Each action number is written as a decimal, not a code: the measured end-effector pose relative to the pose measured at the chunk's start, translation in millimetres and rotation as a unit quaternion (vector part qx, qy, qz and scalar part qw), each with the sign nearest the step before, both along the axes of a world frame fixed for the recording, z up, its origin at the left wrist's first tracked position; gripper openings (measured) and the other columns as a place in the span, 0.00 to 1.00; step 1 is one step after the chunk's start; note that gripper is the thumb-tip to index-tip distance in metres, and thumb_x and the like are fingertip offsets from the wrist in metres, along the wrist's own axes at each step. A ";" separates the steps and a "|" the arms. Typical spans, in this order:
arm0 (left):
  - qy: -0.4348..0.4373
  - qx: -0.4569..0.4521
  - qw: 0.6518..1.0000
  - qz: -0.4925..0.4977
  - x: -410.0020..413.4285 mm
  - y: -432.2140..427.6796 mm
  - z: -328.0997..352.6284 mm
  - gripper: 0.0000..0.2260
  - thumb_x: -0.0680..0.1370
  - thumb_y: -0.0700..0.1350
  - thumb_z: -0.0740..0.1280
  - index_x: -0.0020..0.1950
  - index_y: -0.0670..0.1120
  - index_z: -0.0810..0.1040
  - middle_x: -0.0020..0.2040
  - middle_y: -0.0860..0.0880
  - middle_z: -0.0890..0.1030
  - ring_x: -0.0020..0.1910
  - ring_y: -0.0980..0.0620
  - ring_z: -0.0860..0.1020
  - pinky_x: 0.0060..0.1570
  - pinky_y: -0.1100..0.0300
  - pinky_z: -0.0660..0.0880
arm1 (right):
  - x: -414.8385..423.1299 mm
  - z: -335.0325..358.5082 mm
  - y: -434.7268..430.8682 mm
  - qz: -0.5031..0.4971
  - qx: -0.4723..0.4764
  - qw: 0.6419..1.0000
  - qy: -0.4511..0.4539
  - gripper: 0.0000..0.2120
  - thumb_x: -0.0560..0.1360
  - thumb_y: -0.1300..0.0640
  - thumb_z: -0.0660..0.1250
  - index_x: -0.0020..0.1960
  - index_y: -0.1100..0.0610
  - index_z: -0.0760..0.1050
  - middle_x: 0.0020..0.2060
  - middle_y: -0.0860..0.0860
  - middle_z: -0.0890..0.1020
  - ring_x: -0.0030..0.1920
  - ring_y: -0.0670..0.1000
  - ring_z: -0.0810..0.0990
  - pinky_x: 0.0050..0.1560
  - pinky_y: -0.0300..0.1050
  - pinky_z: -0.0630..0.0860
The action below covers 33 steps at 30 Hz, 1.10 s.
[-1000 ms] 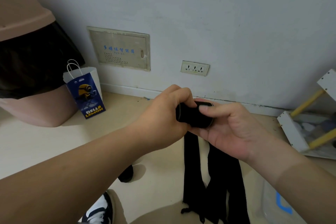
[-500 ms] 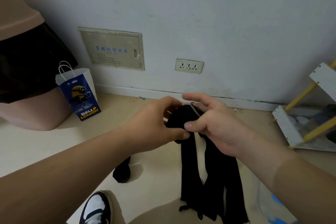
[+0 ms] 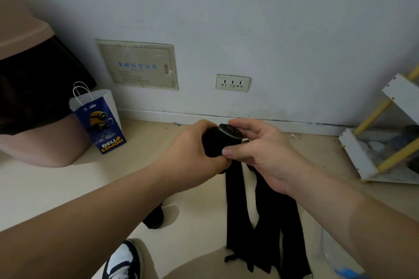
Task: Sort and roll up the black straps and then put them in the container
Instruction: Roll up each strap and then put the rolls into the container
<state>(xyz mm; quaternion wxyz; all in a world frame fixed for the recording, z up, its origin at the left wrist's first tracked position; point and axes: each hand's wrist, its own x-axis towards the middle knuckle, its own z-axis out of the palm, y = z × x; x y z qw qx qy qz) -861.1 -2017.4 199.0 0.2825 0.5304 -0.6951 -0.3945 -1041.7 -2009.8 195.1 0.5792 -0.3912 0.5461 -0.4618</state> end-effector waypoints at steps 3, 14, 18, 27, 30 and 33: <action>-0.022 -0.025 0.999 -0.007 -5.0 2.5 -3.0 0.18 0.73 0.49 0.76 0.61 0.55 0.76 0.47 0.58 0.83 0.42 0.63 0.82 0.40 0.66 0.78 | 0.2 -0.7 0.7 0.017 0.001 1.000 -0.002 0.30 0.67 0.81 0.74 0.62 0.55 0.82 0.56 0.54 0.88 0.57 0.56 0.88 0.50 0.45 0.83; -0.071 -0.002 0.997 -0.014 -2.0 8.0 -11.6 0.15 0.76 0.45 0.72 0.62 0.53 0.76 0.47 0.56 0.84 0.46 0.53 0.84 0.43 0.60 0.80 | -7.8 4.0 17.8 0.182 0.061 0.959 0.207 0.20 0.79 0.53 0.75 0.70 0.49 0.78 0.55 0.51 0.88 0.58 0.51 0.87 0.56 0.51 0.85; -0.188 -0.026 0.982 -0.012 5.9 24.7 -30.0 0.16 0.78 0.48 0.71 0.63 0.50 0.71 0.50 0.52 0.81 0.48 0.49 0.80 0.43 0.57 0.76 | -13.0 4.9 37.9 0.233 0.095 0.925 0.284 0.29 0.80 0.46 0.73 0.77 0.53 0.72 0.56 0.51 0.86 0.55 0.47 0.87 0.53 0.46 0.85; -0.271 0.050 0.961 -0.018 0.8 62.8 -105.5 0.10 0.80 0.54 0.66 0.56 0.49 0.72 0.48 0.50 0.80 0.42 0.51 0.79 0.34 0.58 0.71 | 8.9 -26.0 73.5 0.295 0.083 0.856 0.416 0.28 0.82 0.43 0.69 0.78 0.53 0.71 0.63 0.55 0.83 0.61 0.54 0.83 0.61 0.48 0.79; -0.281 0.093 0.955 -0.018 3.8 73.0 -144.4 0.11 0.79 0.57 0.66 0.50 0.51 0.71 0.44 0.51 0.80 0.39 0.51 0.79 0.33 0.57 0.70 | 11.4 -48.5 79.7 0.310 0.094 0.831 0.452 0.31 0.83 0.44 0.68 0.81 0.55 0.66 0.72 0.53 0.77 0.71 0.54 0.78 0.72 0.50 0.74; -0.293 0.134 0.947 -0.002 17.4 78.3 -180.3 0.10 0.78 0.56 0.65 0.47 0.50 0.73 0.40 0.50 0.79 0.37 0.49 0.79 0.31 0.59 0.69 | 20.6 -80.4 74.8 0.316 0.117 0.825 0.454 0.28 0.83 0.44 0.68 0.79 0.55 0.70 0.71 0.53 0.78 0.70 0.55 0.78 0.72 0.49 0.74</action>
